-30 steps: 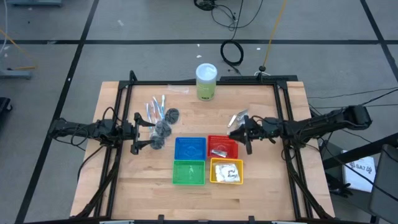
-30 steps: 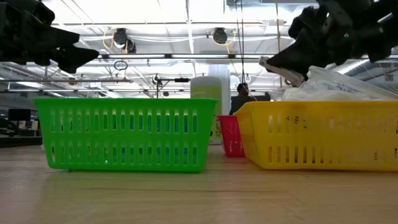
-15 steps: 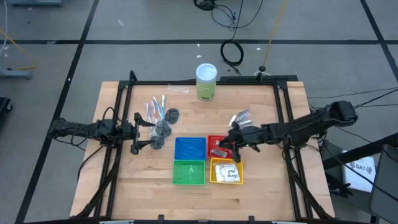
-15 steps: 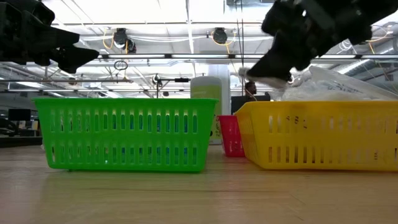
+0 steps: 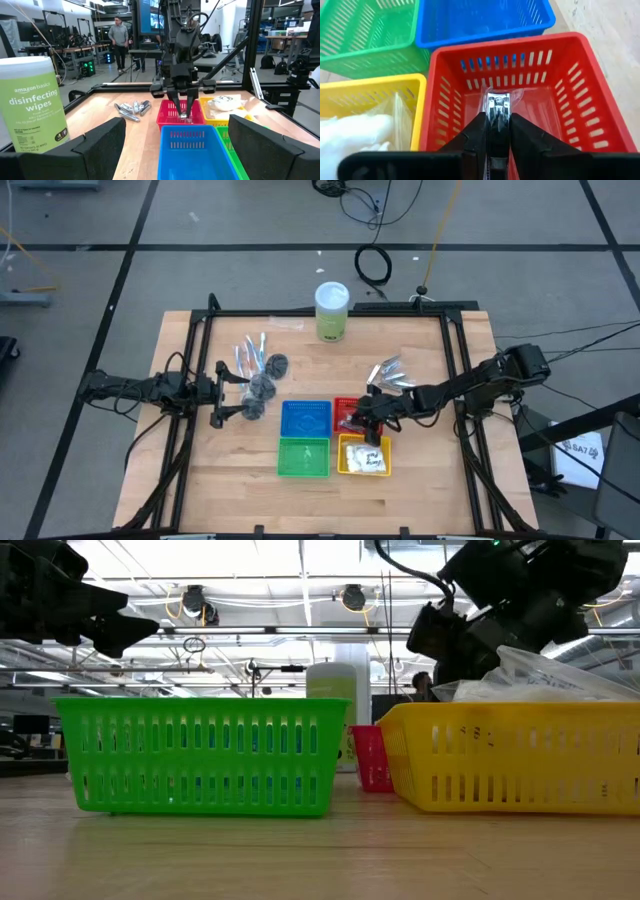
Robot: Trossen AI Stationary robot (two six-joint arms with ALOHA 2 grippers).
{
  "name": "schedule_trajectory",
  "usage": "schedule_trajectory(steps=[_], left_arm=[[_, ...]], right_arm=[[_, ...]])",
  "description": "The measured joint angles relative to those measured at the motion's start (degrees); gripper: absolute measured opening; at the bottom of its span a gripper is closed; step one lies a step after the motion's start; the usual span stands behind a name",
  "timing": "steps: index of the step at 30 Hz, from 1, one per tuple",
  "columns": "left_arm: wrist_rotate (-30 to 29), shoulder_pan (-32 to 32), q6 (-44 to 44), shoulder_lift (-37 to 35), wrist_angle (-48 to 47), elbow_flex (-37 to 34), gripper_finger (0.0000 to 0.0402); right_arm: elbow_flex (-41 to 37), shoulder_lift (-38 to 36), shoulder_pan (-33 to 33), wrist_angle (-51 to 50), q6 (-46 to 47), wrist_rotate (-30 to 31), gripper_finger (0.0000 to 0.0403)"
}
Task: Pick & Place Travel size toiletries
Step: Put the nail cutter into the red basket
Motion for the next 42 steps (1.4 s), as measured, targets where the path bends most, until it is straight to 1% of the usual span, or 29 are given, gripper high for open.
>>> schedule_trajectory(steps=[5,9,29,33,39,42], left_arm=[[0.0,0.0,0.0,0.0,0.0,0.0,0.0347],[0.0,0.0,0.0,0.0,0.0,0.0,0.0347],[0.0,0.0,0.0,0.0,0.0,0.0,0.0347],[0.0,0.0,0.0,0.0,0.0,0.0,0.0347],[0.0,0.0,0.0,0.0,0.0,0.0,0.0347],[0.0,0.0,0.0,0.0,0.0,0.0,0.0347]], right_arm=[[0.0,-0.9,0.0,0.6,-0.6,-0.2,0.0063],[0.0,-0.8,0.0,0.3,-0.7,-1.6,0.0067],[0.0,-1.1,0.0,0.8,-0.7,-1.6,0.0137],[0.0,-4.6,0.0,1.1,-3.1,-1.5,0.0144],[-0.1,-14.3,-0.1,-1.7,-8.8,-1.0,0.0145],[-0.1,-19.4,-0.3,-4.3,-11.2,2.3,0.0143]])
